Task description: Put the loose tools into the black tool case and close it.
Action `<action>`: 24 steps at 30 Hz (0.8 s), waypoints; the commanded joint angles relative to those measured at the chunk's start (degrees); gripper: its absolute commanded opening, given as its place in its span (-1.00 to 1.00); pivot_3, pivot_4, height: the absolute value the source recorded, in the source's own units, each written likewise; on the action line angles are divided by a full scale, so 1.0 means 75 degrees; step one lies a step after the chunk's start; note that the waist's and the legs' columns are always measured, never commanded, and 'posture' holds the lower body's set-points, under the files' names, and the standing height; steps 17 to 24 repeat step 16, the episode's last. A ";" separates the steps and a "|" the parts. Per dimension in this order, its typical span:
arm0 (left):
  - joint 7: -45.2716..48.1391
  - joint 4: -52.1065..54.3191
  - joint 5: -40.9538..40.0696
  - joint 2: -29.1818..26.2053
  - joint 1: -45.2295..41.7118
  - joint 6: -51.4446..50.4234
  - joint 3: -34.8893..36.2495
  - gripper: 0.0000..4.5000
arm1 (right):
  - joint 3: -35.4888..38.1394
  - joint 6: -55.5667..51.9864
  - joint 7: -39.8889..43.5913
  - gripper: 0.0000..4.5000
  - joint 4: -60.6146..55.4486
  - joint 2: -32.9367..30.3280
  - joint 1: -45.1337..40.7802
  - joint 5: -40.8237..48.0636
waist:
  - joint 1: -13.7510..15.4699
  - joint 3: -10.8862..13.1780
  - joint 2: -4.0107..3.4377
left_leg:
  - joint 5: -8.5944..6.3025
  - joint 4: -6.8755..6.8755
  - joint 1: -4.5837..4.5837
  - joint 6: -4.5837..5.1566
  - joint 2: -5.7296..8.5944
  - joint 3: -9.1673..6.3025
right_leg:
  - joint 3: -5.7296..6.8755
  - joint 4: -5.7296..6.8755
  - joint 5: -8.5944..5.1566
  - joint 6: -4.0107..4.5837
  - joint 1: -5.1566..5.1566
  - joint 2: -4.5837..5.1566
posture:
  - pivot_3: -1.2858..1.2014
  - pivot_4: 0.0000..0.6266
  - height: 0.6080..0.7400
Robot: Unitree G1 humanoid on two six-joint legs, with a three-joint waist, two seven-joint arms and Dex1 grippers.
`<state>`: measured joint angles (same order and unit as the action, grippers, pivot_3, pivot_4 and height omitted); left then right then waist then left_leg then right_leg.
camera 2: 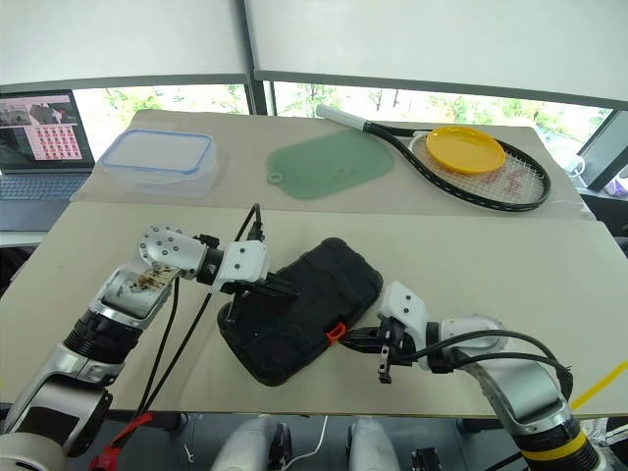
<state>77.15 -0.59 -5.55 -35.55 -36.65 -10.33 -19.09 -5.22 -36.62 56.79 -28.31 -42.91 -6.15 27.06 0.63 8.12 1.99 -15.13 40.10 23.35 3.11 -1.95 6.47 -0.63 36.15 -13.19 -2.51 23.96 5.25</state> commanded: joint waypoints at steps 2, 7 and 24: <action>0.0095 0.0594 -0.0895 -0.0642 0.0566 -0.1717 0.0716 -0.34 | 0.1732 -0.0045 0.0904 -0.32 -0.0388 -0.1094 0.0106 0.1001 | -0.0013 0.0000 -0.0001 | -0.0001 -0.0007 0.0001 0.0002 -0.0003 -0.0001 | -0.0001 -0.0003 0.0000 -0.0002 0.0003 0.0002 | 0.03 -0.52 0.98; 0.0195 0.1738 -0.2396 -0.2290 0.1773 -0.3456 0.2794 0.44 | 0.3535 -0.0314 0.2341 0.47 0.0386 -0.2539 0.0567 0.1798 | -0.0141 0.0011 -0.0008 | -0.0001 -0.0044 0.0000 0.0000 -0.0018 0.0001 | 0.0000 -0.0005 -0.0010 0.0015 0.0022 -0.0006 | 0.03 -0.52 0.98; 0.0617 0.2611 -0.3459 -0.3914 0.4766 -0.4583 0.6307 0.97 | 0.4260 -0.0354 0.3452 0.99 0.1914 -0.3394 0.0404 0.2079 | -0.0107 0.0034 -0.0009 | -0.0001 -0.0046 -0.0005 -0.0006 -0.0024 0.0005 | 0.0019 -0.0016 -0.0020 0.0024 0.0021 0.0020 | 0.03 -0.52 0.98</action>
